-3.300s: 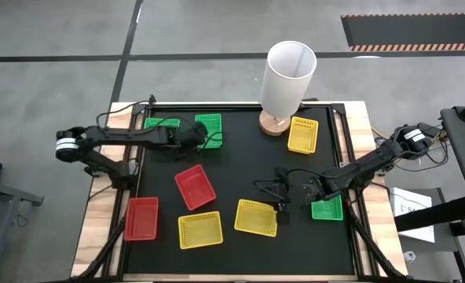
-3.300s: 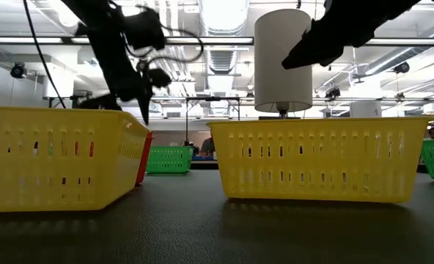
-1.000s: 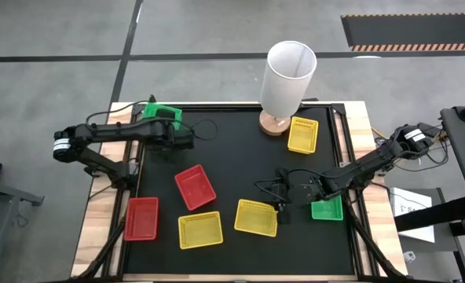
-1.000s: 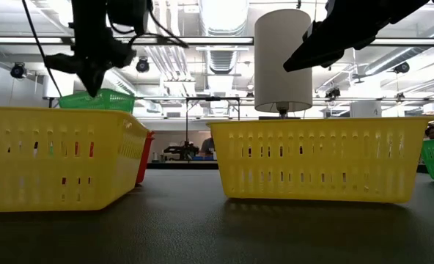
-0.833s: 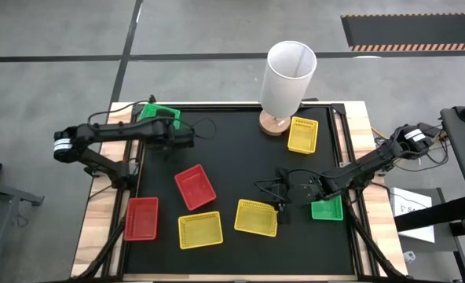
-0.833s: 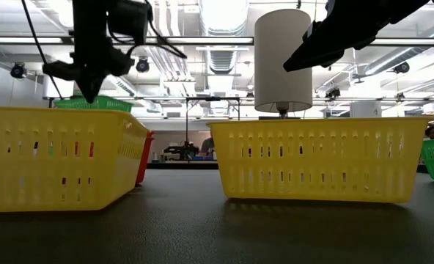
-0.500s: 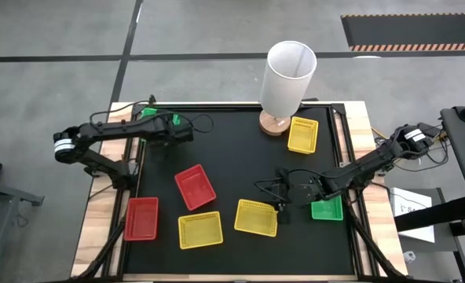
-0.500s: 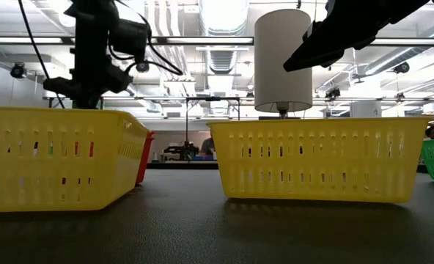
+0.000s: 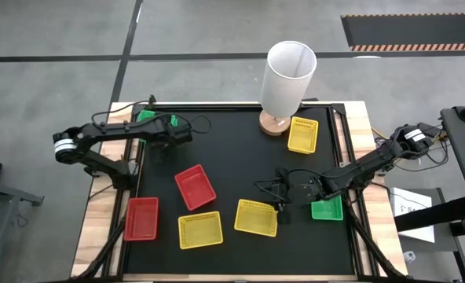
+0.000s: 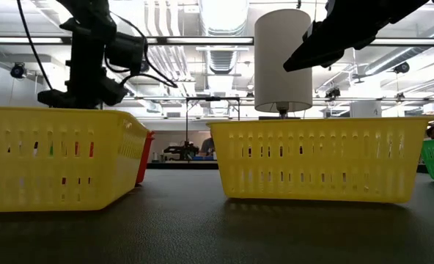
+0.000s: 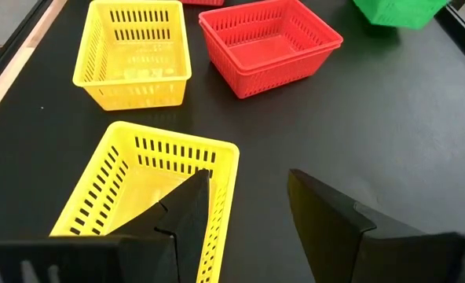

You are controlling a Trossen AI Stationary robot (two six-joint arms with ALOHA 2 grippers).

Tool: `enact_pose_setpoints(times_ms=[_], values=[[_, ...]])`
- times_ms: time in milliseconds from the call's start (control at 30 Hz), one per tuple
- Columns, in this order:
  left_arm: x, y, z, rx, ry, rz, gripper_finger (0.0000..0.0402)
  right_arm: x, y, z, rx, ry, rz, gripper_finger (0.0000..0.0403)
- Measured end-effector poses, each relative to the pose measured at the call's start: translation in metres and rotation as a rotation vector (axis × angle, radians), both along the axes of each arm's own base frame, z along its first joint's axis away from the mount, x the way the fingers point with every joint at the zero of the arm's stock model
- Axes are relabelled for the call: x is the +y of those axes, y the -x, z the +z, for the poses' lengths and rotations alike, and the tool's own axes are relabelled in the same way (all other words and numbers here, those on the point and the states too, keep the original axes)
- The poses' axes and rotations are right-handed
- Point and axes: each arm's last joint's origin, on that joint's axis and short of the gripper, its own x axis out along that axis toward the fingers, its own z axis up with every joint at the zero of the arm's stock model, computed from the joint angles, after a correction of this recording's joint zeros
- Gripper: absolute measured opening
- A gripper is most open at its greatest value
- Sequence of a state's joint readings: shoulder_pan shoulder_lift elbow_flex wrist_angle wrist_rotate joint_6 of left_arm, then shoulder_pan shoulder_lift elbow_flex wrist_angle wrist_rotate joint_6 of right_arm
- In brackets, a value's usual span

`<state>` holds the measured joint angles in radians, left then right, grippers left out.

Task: Stack baskets by color
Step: Stack the top right green bin on top of the top left green bin

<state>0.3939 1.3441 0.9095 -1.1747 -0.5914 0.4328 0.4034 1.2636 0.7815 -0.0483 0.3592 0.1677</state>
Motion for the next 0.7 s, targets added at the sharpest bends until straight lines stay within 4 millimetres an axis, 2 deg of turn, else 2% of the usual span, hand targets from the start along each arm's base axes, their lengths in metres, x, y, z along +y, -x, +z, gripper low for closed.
enact_pose_setpoints(times_ms=[567, 700], values=[[0.001, -0.0051, -0.0057, -0.065, 0.017, -0.02, 0.0002, 0.0, 0.0, 0.0, 0.0, 0.007, 0.004, 0.0167], [0.0015, -0.0064, -0.0071, -0.082, 0.01, -0.022, 0.0019, 0.0, 0.0, 0.0, 0.0, 0.007, 0.004, 0.0167]])
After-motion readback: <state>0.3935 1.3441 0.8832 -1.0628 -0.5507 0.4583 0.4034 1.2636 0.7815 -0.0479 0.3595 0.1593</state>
